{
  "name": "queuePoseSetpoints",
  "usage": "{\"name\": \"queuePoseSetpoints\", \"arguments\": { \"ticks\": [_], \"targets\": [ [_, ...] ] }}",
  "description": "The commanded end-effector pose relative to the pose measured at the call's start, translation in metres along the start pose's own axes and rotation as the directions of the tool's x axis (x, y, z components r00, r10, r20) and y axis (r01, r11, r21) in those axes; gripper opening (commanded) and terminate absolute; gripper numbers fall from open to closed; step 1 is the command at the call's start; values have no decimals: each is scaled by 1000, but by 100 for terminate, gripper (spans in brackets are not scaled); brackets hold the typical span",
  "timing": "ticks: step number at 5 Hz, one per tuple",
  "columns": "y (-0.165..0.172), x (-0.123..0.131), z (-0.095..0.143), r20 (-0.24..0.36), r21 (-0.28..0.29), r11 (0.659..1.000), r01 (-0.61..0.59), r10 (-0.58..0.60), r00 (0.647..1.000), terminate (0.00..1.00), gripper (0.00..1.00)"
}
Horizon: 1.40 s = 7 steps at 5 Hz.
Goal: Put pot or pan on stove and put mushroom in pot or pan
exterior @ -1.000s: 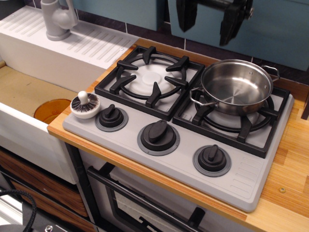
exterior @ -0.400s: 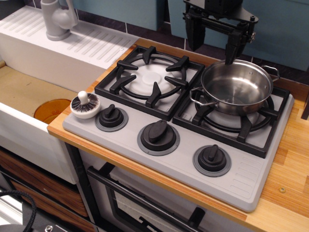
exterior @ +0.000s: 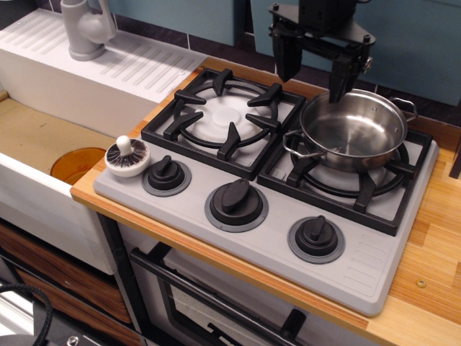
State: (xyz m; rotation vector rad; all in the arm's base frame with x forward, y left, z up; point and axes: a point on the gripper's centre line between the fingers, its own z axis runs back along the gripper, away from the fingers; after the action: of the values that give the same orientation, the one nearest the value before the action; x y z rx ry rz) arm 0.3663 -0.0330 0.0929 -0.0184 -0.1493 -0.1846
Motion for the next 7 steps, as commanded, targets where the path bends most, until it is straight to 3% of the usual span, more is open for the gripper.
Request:
{"name": "queuePoseSetpoints", "arguments": {
  "ticks": [1, 6, 7],
  "targets": [
    [3, 5, -9, 89, 13, 1000, -2, 1, 996, 0, 100],
    [1, -2, -27, 126, 26, 999, -25, 21, 992, 0, 100],
    [0, -2, -25, 117, -15, 999, -34, 35, 992, 0, 0]
  ]
}}
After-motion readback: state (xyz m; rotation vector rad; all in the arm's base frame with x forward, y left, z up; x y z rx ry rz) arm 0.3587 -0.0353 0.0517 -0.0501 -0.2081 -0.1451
